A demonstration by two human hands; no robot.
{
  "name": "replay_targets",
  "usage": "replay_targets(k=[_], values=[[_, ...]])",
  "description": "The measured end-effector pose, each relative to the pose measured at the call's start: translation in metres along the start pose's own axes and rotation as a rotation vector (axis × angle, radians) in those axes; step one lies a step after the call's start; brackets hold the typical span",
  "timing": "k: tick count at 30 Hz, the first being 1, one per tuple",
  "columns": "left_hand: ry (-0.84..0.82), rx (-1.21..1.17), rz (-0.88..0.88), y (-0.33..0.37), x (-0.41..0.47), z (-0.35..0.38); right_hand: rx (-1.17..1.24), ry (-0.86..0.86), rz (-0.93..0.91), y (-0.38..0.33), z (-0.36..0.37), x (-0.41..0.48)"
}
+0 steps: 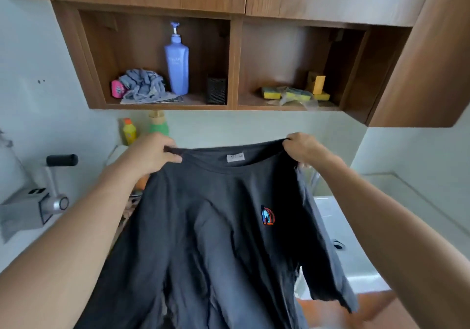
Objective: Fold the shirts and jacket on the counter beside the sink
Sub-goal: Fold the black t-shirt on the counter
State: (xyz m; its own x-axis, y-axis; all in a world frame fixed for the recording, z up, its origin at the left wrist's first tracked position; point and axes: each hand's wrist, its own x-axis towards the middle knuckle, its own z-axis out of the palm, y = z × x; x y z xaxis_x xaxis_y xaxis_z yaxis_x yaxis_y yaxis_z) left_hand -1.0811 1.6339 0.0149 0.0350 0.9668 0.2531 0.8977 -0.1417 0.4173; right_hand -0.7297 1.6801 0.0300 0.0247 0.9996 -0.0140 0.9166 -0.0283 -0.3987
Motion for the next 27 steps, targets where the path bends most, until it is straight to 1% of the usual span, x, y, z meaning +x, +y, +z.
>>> replay_targets(k=[1, 2, 3, 4, 5, 7, 9, 11, 12, 13, 16, 18, 19, 21, 23, 24, 27], values=[[-0.02, 0.042, -0.035, -0.009, 0.009, 0.011, 0.068, -0.087, 0.082, 0.0, 0.011, 0.015], [-0.027, 0.068, -0.088, -0.021, 0.021, 0.023, 0.189, -0.155, 0.149, 0.0, 0.024, 0.033], [-0.031, 0.071, -0.157, -0.031, 0.031, 0.035, 0.284, -0.192, 0.204, 0.003, 0.038, 0.048], [-0.039, 0.061, -0.233, -0.042, 0.045, 0.048, 0.383, -0.217, 0.243, 0.006, 0.05, 0.065], [-0.049, 0.01, -0.318, -0.052, 0.057, 0.062, 0.424, -0.244, 0.236, 0.008, 0.062, 0.083], [-0.066, -0.233, -0.521, -0.07, 0.086, 0.092, 0.427, -0.288, 0.191, 0.011, 0.086, 0.117], [-0.067, -0.533, -0.729, -0.083, 0.111, 0.121, 0.588, -0.334, 0.27, 0.013, 0.106, 0.15], [0.006, -0.74, -0.81, -0.09, 0.136, 0.14, 0.655, -0.335, 0.301, 0.014, 0.124, 0.185], [0.062, -0.767, -0.797, -0.095, 0.15, 0.147, 0.636, -0.322, 0.278, 0.012, 0.131, 0.2], [0.117, -0.734, -0.762, -0.1, 0.164, 0.152, 0.613, -0.297, 0.239, 0.01, 0.136, 0.213], [0.224, -0.495, -0.632, -0.117, 0.204, 0.159, 0.526, -0.178, 0.116, 0.005, 0.145, 0.249], [0.268, -0.369, -0.563, -0.125, 0.229, 0.157, 0.544, -0.159, 0.089, -0.002, 0.147, 0.269], [0.301, -0.362, -0.545, -0.129, 0.244, 0.157, 0.571, -0.149, 0.079, -0.006, 0.148, 0.282], [0.329, -0.458, -0.528, -0.13, 0.268, 0.158, 0.629, -0.112, 0.053, -0.015, 0.15, 0.304], [0.274, -0.563, -0.499, -0.13, 0.284, 0.169, 0.634, -0.056, 0.009, -0.016, 0.158, 0.321], [0.212, -0.583, -0.481, -0.128, 0.284, 0.179, 0.589, -0.033, -0.019, -0.013, 0.165, 0.325], [-0.084, -0.47, -0.35, -0.133, 0.264, 0.23, 0.392, -0.061, -0.002, 0.01, 0.2, 0.323]])
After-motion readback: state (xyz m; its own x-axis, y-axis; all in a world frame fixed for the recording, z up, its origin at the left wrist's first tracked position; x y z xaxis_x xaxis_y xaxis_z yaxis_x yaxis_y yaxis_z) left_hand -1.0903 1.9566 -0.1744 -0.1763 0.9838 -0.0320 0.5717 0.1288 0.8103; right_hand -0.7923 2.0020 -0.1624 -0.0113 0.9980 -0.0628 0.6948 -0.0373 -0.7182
